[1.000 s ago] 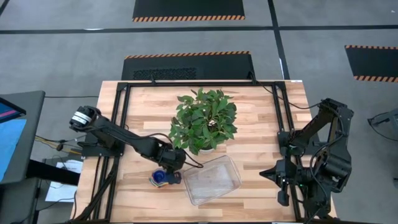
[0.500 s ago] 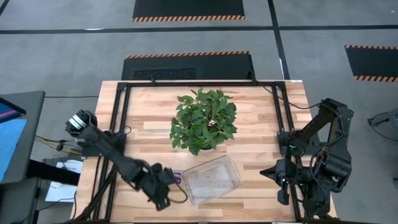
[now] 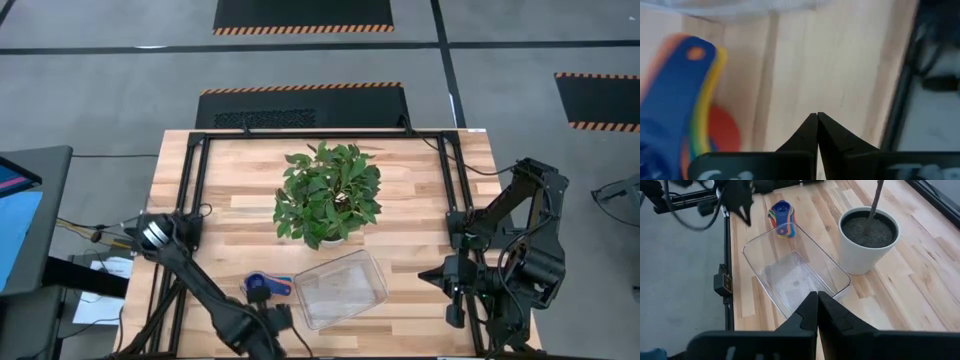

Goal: Nest measuring cups in basket
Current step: Put the stacked measuring cup into the transparent bin

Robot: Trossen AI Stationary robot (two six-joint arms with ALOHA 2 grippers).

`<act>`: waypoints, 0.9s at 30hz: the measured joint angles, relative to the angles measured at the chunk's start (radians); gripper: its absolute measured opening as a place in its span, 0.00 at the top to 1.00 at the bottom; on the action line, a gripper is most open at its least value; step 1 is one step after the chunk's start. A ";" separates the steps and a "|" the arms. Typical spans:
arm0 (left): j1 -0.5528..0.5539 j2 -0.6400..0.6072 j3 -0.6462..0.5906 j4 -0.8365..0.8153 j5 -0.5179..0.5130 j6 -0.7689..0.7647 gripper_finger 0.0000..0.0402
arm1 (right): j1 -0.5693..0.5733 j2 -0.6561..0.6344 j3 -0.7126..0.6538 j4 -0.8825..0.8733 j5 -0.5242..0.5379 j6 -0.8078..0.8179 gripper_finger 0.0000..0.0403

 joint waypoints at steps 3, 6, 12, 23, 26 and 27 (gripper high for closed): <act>0.021 0.040 -0.006 0.003 0.007 0.019 1.00 | 0.000 0.000 0.000 -0.001 0.000 0.000 0.93; 0.059 0.048 -0.019 0.005 -0.015 0.066 1.00 | 0.000 0.000 0.000 -0.001 0.000 0.000 0.93; 0.135 0.049 -0.055 -0.049 -0.016 0.185 1.00 | 0.000 0.000 0.000 0.003 -0.031 0.001 0.93; 0.157 -0.028 -0.047 -0.062 -0.030 0.170 1.00 | 0.000 0.000 0.000 -0.003 -0.057 0.000 0.93; 0.132 -0.065 -0.029 -0.113 -0.033 0.114 1.00 | 0.000 0.000 0.000 -0.015 -0.057 0.000 0.93; 0.123 -0.080 -0.024 -0.141 -0.040 0.085 1.00 | 0.000 0.000 0.000 -0.018 -0.057 0.000 0.93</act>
